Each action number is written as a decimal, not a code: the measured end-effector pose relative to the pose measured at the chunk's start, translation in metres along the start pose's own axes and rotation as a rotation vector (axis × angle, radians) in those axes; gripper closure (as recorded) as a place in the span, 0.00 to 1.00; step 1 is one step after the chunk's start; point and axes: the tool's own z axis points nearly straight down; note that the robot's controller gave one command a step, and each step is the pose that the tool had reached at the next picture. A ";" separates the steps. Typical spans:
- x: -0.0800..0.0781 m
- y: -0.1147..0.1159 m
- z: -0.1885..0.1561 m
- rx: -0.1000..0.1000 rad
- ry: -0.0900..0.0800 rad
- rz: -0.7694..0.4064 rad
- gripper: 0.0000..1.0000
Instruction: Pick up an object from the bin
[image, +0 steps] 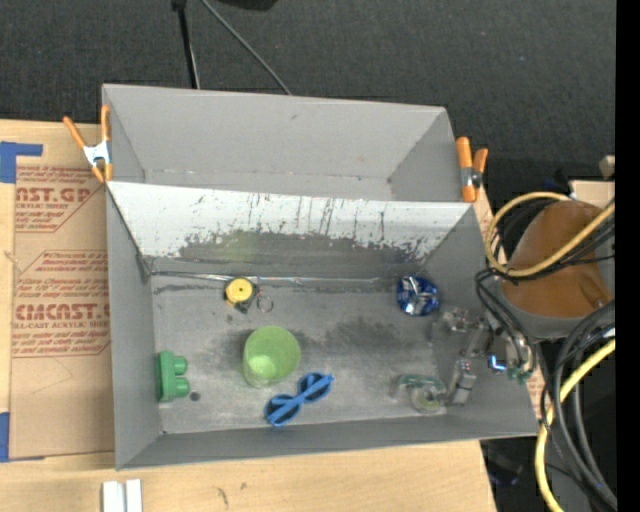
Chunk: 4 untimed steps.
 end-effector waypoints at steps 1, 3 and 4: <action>0.004 0.013 0.038 -0.001 0.004 0.074 0.00; 0.007 0.017 0.035 0.000 -0.006 0.334 1.00; 0.007 0.017 0.013 -0.001 -0.001 0.333 1.00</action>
Offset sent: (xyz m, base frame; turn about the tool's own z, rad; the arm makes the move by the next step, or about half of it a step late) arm -0.0006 0.0119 -0.0363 0.0753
